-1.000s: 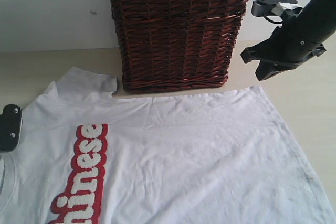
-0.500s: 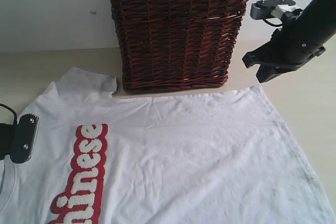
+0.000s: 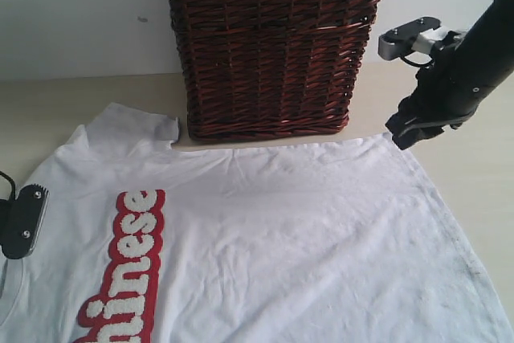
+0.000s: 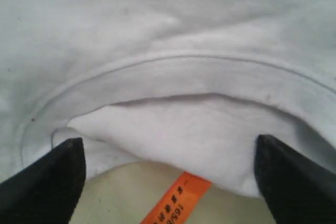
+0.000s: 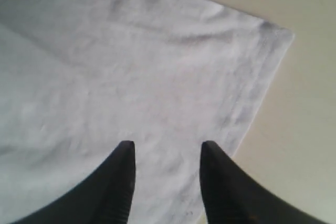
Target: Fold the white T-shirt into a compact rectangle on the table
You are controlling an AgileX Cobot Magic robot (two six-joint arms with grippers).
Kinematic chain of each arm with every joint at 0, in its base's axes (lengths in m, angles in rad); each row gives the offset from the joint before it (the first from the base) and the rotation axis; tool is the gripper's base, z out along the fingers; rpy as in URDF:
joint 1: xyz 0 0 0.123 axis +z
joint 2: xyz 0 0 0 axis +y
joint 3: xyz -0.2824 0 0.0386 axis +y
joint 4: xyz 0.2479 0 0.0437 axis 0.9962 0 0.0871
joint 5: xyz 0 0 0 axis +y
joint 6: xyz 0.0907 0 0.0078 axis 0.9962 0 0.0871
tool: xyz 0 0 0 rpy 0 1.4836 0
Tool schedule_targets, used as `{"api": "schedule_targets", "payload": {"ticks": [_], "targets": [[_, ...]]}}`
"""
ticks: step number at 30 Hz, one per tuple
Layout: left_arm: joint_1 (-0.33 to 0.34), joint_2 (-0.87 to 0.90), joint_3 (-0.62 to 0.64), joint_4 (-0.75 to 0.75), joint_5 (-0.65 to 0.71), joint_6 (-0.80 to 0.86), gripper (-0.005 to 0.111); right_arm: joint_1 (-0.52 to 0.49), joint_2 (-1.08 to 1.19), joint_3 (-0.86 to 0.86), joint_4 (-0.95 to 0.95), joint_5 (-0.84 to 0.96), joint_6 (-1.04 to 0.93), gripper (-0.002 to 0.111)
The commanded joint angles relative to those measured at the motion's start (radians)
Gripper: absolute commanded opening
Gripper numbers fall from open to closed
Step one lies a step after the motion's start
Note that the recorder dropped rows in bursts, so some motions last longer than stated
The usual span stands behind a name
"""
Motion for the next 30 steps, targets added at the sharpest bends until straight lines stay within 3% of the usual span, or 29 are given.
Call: {"api": "schedule_targets", "payload": {"ticks": [1, 5, 8, 12, 18, 22, 30], "targets": [[0.003, 0.017, 0.003, -0.004, -0.024, 0.037, 0.084, -0.004, -0.025, 0.001, -0.019, 0.118, -0.242, 0.046], [0.003, 0.054, 0.003, -0.004, -0.02, 0.037, 0.084, -0.004, -0.029, 0.007, -0.079, 0.231, -0.378, 0.05], [0.003, 0.08, 0.003, -0.004, -0.02, 0.037, 0.084, -0.004, -0.027, 0.069, -0.184, 0.221, -0.433, 0.056], [0.003, 0.08, 0.003, -0.002, -0.022, 0.037, 0.084, -0.004, -0.027, 0.216, -0.269, 0.129, -0.573, 0.065], [0.003, 0.08, 0.003, -0.002, -0.032, 0.037, 0.084, -0.004, -0.027, 0.342, -0.221, -0.067, -0.785, 0.066], [0.003, 0.08, 0.003, -0.002, -0.041, 0.037, 0.084, -0.004, -0.026, 0.359, -0.237, -0.157, -0.788, 0.066], [0.003, 0.08, 0.003, -0.002, -0.043, 0.037, 0.084, -0.004, -0.008, 0.359, -0.284, -0.129, -0.758, 0.066]]}}
